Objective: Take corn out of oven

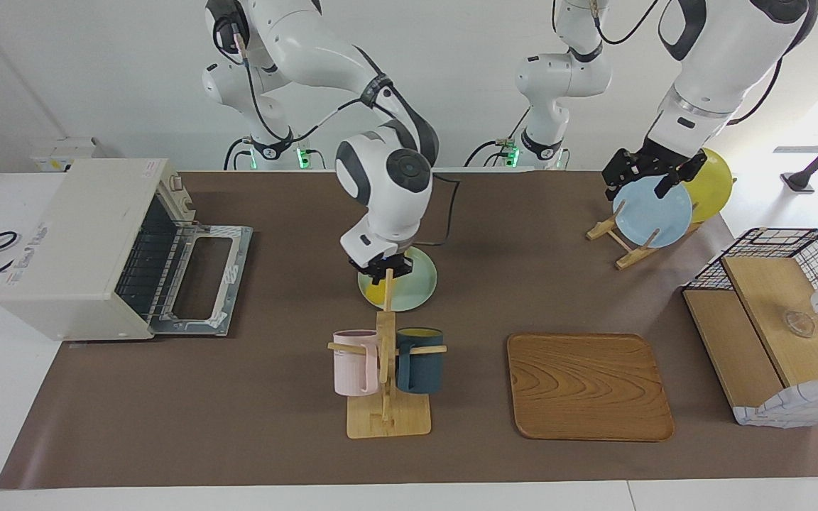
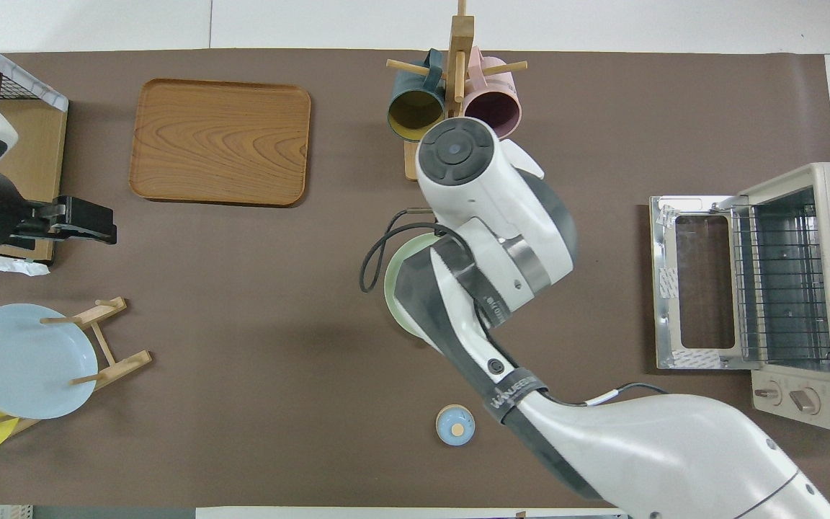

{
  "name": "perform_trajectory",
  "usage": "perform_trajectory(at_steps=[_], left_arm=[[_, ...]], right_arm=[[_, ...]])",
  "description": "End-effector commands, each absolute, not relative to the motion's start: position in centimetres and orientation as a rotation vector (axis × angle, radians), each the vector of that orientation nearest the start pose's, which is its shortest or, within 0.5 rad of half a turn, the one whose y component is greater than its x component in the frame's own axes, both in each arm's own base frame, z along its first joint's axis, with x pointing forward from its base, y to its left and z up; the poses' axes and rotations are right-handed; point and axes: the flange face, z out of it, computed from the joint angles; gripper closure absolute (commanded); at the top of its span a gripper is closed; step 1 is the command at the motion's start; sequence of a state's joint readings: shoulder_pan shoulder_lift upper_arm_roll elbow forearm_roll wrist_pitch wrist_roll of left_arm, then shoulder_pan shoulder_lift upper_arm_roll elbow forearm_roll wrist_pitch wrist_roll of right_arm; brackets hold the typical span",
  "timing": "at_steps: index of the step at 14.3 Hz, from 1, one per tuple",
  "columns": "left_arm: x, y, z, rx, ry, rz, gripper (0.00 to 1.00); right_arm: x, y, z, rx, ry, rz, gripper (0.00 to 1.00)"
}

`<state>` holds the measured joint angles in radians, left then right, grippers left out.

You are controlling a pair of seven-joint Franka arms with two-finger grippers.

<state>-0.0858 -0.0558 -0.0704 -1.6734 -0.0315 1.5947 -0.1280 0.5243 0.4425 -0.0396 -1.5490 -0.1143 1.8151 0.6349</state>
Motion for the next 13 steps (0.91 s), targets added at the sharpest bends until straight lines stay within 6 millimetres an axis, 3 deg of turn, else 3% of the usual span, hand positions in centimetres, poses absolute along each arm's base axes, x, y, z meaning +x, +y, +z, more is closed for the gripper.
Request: perform_trajectory(at_steps=[1,3,5,10,13], left_arm=[[51.4,-11.5,60.3,-3.176,0.111,0.018,0.0],[50.5,-13.5,59.6,-3.174,0.168,0.015,0.0],[49.2,-17.2,57.9,-3.171,0.206,0.023,0.0],[44.8,-29.1,52.8,-3.227,0.194,-0.025,0.0],[42.2,-37.5,47.6,-3.252,0.158,-0.034,0.0]], right_arm=[[57.1,23.1,35.9,-3.35,0.132,0.246,1.0],[56.5,18.6,33.3,-3.327,0.099,0.249,1.0],[56.3,14.3,31.4,-3.304,0.066,0.239,1.0],[56.9,7.2,30.7,-3.342,0.047,0.312,1.0],[56.6,4.4,30.1,-3.351,0.044,0.329,1.0]])
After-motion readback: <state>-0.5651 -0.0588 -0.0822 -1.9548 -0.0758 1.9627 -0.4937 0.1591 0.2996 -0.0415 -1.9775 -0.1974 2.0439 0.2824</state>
